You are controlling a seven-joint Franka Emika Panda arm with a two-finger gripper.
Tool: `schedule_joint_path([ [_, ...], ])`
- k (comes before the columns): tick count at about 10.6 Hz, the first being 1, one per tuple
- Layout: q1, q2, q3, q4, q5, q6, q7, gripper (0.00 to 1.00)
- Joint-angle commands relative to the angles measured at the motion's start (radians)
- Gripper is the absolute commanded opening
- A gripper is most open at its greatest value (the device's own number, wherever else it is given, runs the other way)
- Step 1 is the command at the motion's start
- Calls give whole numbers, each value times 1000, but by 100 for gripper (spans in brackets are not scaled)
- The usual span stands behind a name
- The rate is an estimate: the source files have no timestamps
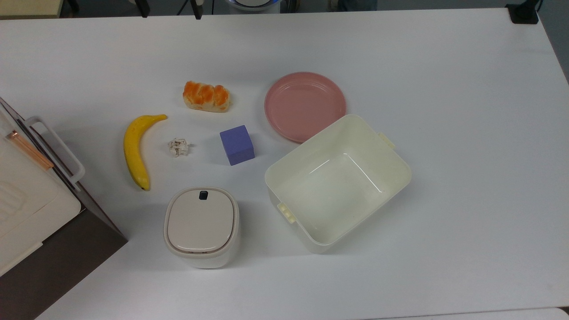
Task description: Open the trash can
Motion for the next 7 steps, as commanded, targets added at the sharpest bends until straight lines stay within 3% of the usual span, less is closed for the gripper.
schedule_joint_path([
  [1, 6, -5, -4, -8, -14, 20, -20, 100],
  [7, 6, -6, -4, -5, -49, 4, -15, 100],
])
